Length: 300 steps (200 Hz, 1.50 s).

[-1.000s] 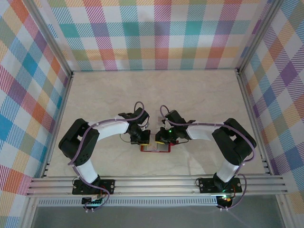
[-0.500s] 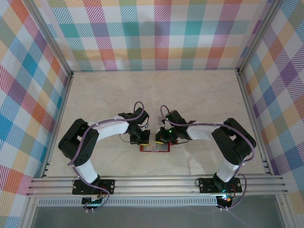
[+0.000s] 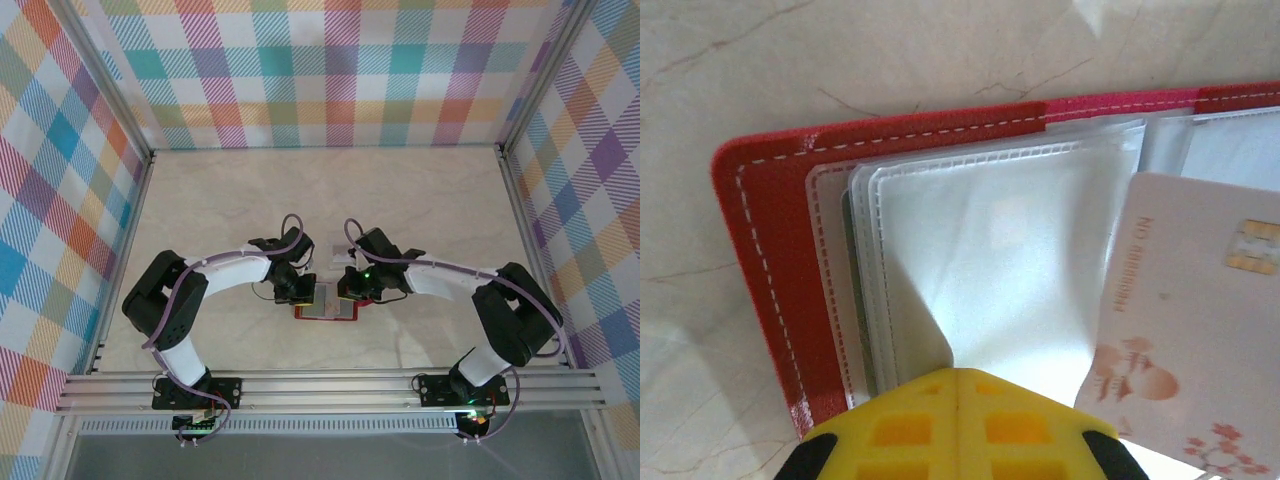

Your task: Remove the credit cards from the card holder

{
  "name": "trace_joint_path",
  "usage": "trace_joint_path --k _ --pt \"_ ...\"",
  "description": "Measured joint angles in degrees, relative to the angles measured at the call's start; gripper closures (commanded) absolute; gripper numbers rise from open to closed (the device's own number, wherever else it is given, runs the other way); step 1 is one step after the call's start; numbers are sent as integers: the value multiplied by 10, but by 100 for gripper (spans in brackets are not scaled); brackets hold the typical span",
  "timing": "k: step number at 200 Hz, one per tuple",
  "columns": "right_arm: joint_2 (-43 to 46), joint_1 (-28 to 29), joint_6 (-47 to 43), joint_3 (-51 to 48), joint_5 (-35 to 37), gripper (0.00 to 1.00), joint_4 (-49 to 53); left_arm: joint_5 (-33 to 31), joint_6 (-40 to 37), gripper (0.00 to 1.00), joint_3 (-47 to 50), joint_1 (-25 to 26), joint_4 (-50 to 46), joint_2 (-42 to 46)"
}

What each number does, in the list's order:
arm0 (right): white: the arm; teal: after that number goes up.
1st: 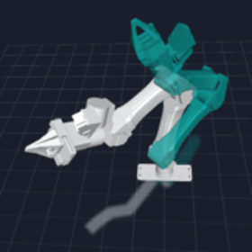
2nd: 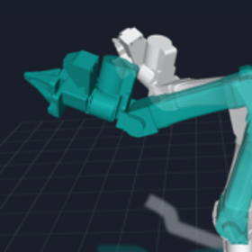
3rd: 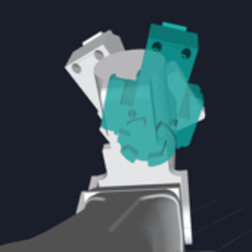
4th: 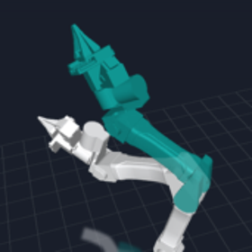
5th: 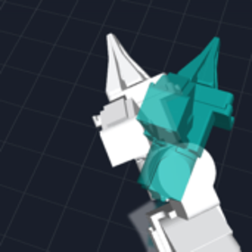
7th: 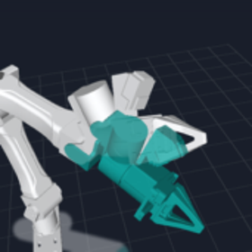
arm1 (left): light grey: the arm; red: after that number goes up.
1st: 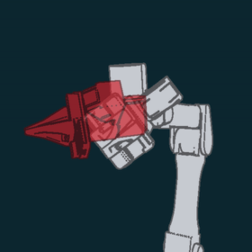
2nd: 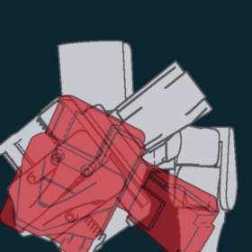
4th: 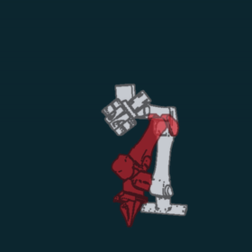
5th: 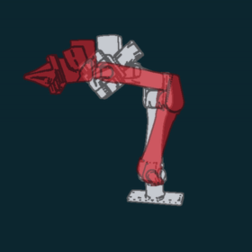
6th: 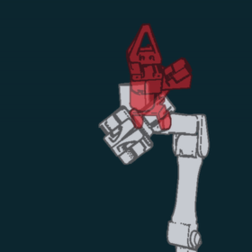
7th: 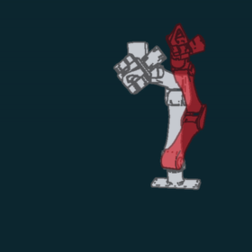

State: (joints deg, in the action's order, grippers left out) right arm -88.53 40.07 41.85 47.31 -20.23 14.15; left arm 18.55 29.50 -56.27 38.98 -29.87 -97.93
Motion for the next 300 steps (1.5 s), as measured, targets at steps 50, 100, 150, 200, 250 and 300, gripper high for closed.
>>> trace_joint_path --k 50,100,150,200,250,300 --pt "39 -3 -51 43 22 100 71 -2 14 96 18 1 2 17" --pt "64 -4 -168 98 36 100 143 -11 23 93 22 7 -1 26" --pt "66 -4 -379 154 68 100 210 -28 24 91 17 7 -2 43" --pt "33 -4 -625 221 159 100 300 -50 21 89 10 7 -2 69" --pt "-60 -4 -808 300 227 100 400 -63 21 89 11 2 -2 81" --pt "-129 -4 -918 387 271 100 457 -63 21 89 39 -16 -2 96"
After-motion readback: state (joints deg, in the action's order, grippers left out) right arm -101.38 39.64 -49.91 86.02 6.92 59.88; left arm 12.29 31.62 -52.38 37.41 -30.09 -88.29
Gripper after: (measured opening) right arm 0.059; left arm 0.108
